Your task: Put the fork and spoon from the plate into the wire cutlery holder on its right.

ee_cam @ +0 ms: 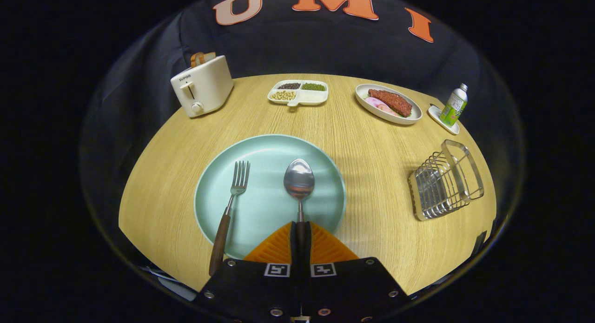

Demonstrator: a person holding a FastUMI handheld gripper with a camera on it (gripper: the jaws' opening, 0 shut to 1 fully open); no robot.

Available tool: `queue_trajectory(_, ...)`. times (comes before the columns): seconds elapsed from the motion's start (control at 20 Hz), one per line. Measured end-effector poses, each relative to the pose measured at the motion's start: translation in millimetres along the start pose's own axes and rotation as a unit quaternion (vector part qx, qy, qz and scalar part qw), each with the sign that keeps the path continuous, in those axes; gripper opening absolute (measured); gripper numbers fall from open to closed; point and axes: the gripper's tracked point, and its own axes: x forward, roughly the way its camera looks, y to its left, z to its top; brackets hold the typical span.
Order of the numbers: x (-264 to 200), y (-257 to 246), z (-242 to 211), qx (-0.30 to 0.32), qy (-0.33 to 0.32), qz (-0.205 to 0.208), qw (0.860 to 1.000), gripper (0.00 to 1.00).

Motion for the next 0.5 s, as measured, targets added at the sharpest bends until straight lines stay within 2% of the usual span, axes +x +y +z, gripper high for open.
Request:
queue_trajectory(0.35,-64.1,-62.4,30.3,0.006,-0.004,0.008,1.0,0.02)
queue_trajectory(0.5,-85.2,-107.3,27.2,0.006,0.016,-0.008,1.0,0.02)
